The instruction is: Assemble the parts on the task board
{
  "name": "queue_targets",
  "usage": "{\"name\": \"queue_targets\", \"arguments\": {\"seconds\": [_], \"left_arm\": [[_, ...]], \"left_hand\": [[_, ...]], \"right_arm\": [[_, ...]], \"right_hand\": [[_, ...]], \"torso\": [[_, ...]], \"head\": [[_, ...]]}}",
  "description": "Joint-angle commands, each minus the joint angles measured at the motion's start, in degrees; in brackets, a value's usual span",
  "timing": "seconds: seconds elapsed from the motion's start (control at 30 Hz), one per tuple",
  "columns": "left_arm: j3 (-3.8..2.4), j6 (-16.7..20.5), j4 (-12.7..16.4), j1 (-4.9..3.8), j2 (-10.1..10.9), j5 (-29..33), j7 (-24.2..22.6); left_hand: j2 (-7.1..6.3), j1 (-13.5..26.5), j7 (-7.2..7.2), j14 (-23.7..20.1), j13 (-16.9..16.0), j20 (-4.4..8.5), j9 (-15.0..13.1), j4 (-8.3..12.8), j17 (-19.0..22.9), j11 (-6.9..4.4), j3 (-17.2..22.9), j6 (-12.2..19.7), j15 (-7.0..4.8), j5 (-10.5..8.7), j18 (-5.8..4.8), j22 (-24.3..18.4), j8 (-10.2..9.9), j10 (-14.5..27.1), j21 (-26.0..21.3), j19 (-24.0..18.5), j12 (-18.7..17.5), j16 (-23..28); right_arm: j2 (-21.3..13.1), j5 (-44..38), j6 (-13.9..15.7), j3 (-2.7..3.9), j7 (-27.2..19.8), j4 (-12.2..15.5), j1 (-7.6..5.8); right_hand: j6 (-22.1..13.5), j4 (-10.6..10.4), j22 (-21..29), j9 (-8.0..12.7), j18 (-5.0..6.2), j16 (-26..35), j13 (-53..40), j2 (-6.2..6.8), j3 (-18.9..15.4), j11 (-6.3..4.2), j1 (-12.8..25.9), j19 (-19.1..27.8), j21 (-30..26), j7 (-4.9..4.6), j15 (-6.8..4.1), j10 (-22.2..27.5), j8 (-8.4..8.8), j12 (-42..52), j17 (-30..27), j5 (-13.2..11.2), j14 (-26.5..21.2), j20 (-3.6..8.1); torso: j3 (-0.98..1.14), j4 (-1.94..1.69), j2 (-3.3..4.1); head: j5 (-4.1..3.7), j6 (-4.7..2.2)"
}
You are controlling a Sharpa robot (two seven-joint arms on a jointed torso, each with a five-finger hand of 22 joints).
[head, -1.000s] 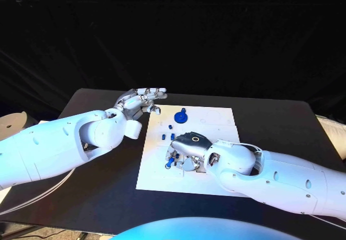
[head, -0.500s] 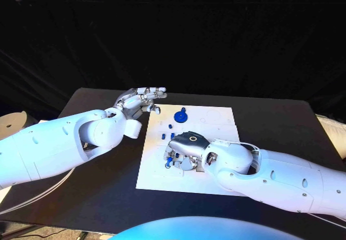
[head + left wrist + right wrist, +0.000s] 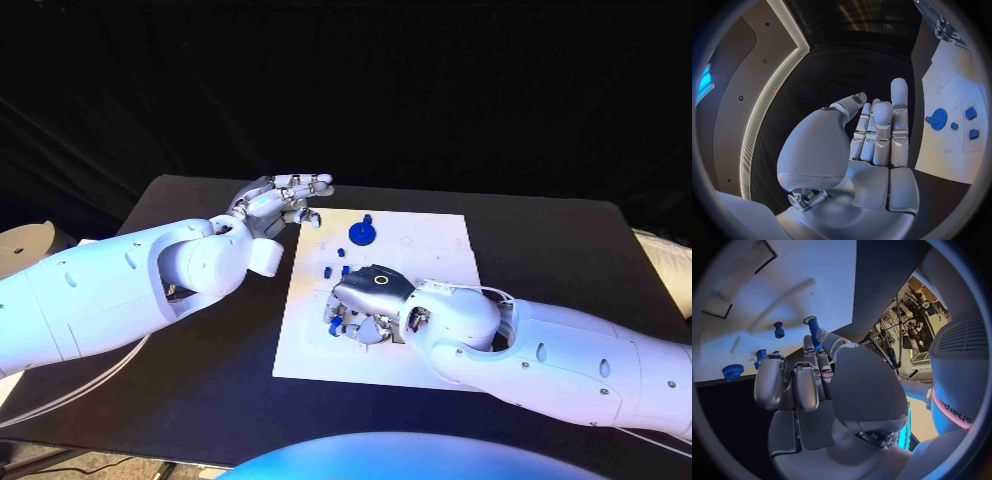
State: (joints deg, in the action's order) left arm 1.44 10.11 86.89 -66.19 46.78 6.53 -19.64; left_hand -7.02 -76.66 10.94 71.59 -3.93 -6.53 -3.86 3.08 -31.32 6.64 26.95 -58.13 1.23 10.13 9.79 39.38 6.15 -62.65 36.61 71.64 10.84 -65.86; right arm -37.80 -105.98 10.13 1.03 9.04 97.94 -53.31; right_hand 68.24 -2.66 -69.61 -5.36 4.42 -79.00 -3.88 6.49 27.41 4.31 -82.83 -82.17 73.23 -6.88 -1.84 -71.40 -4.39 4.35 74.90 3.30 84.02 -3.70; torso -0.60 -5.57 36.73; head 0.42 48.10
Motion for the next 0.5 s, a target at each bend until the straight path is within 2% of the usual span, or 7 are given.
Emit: {"name": "queue_targets", "arguments": {"seconds": [0.03, 0.3, 0.5], "left_arm": [[-0.03, -1.1, 0.2, -0.02, 0.0, 0.0, -0.2], [-0.03, -1.2, 0.2, -0.02, 0.0, 0.0, -0.1], [-0.03, -1.2, 0.1, -0.02, 0.0, 0.0, -0.1]], "left_hand": [[0.16, -0.5, 0.05, -0.3, 0.0, -0.07, 0.0, 0.4, 0.1, -0.03, 0.0, 0.3, -0.01, -0.05, 0.64, -0.1, 0.2, 0.3, -0.3, -0.3, 0.2, 0.1], [0.16, -0.5, 0.05, -0.3, 0.0, -0.07, 0.0, 0.4, 0.1, -0.03, 0.0, 0.3, -0.01, -0.05, 0.64, -0.1, 0.2, 0.3, -0.3, -0.3, 0.2, 0.1], [0.16, -0.5, 0.05, -0.3, 0.0, -0.07, 0.0, 0.4, 0.1, -0.03, 0.0, 0.3, -0.01, -0.05, 0.64, -0.1, 0.2, 0.3, -0.3, -0.3, 0.2, 0.1]], "right_arm": [[0.1, -1.1, -3.3, -0.46, 0.7, -0.1, 0.49], [0.2, -3.0, -3.7, -0.5, 2.1, -0.5, 0.53], [-0.2, -4.2, -3.3, -0.51, 2.9, -0.1, 0.55]], "right_hand": [[0.4, 0.2, 0.0, -0.1, 0.35, -0.3, -0.1, 0.08, 0.2, -1.41, -0.5, -0.3, 0.1, 0.15, 0.03, -1.6, -0.22, 0.2, 1.0, 0.3, 3.6, -0.08], [0.5, 0.3, 0.1, -0.1, 0.35, -0.3, -0.1, 0.11, 0.2, -1.37, -0.4, -0.2, 0.1, 0.12, 0.07, -1.7, -0.19, 0.1, 0.9, 0.5, 3.6, -0.11], [0.5, 0.3, 0.0, -0.1, 0.34, -0.4, -0.1, 0.1, 0.2, -1.36, -0.4, -0.3, 0.1, 0.12, 0.07, -1.7, -0.19, 0.0, 1.0, 0.5, 3.6, -0.12]], "torso": [[0.01, 0.04, 0.01], [-0.01, -0.08, -0.02], [0.07, 0.06, 0.03]], "head": [[0.06, 0.09], [-0.09, -0.01], [0.07, -0.05]]}}
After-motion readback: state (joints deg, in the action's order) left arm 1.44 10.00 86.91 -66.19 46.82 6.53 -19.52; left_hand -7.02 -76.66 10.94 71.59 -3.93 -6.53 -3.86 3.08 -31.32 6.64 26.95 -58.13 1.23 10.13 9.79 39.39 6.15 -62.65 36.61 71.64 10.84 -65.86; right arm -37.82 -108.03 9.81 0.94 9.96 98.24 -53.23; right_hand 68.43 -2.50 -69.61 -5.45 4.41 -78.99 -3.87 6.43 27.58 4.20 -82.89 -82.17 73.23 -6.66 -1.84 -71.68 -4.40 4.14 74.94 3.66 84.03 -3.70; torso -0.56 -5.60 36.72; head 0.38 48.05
